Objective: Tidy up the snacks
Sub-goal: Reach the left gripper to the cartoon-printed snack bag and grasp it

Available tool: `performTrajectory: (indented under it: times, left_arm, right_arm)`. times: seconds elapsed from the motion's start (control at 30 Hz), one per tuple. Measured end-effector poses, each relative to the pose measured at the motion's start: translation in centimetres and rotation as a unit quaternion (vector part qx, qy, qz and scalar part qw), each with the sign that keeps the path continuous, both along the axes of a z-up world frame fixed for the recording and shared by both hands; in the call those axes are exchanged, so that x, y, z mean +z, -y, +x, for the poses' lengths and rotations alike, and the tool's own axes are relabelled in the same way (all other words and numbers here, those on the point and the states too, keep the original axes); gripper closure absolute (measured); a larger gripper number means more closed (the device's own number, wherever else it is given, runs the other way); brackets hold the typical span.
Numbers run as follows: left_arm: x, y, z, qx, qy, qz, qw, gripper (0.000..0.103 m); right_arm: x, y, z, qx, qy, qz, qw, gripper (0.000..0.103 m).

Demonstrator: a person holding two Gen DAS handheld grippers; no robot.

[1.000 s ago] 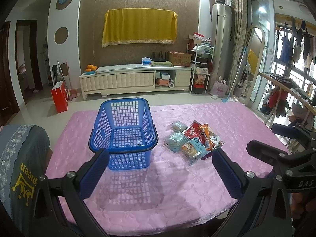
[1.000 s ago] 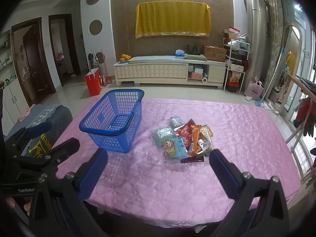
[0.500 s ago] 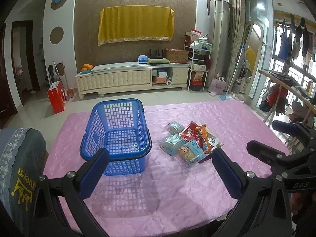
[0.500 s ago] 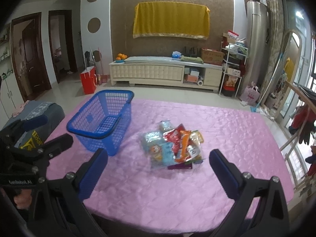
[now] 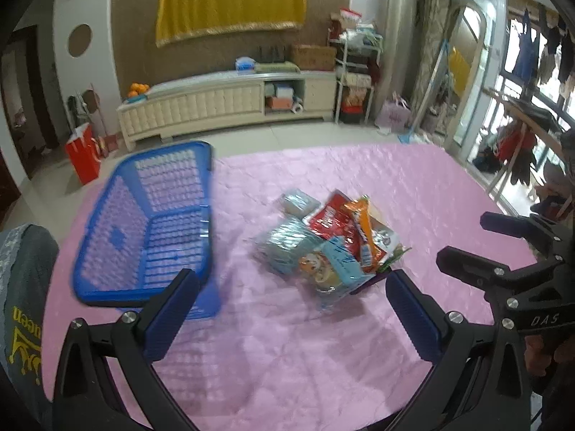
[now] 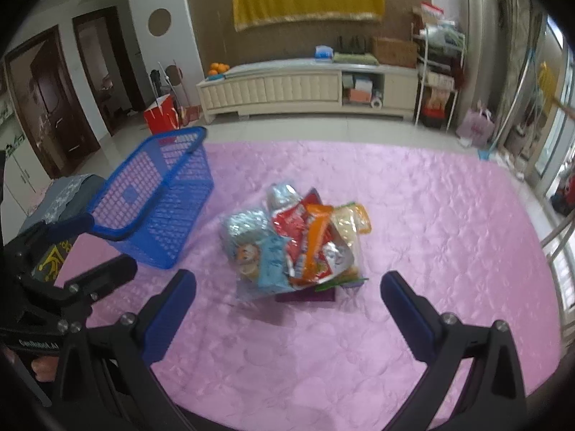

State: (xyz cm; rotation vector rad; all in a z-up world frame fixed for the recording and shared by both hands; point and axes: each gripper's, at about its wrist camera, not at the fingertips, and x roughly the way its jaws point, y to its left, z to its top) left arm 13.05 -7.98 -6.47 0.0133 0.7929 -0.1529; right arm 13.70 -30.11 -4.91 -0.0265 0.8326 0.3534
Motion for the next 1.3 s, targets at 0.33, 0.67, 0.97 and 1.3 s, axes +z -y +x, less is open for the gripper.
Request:
performTrajectory:
  times: [0.33, 0.67, 0.97, 1.3]
  left_arm:
    - [-6.0, 4.6, 5.9, -0.033, -0.089, -0.020, 0.9953, 0.000]
    - [-11.3, 4.1, 10.9, 0.004, -0.161, -0.036, 0.9862, 0.000]
    - [-14.5, 4.4, 13.2, 0.001, -0.204, -0.070, 0.9766, 0.000]
    - [-14.2, 5.6, 11.5, -0.008, -0.198, -0.056, 0.9787, 0.035]
  right_arm:
    - [-4.8, 2.9, 3.5, -0.042, -0.037, -0.051, 0.997, 0.000]
    - [-8.6, 3.5, 6.5, -0.058, -0.070, -0.061, 0.994, 0.000]
    - [-9.9, 3.6, 7.2, -0.064, -0.082, -0.058, 0.993, 0.000]
    - [-9.5, 3.6, 6.5, -0.072, -0.083, -0.055, 0.992, 0.000]
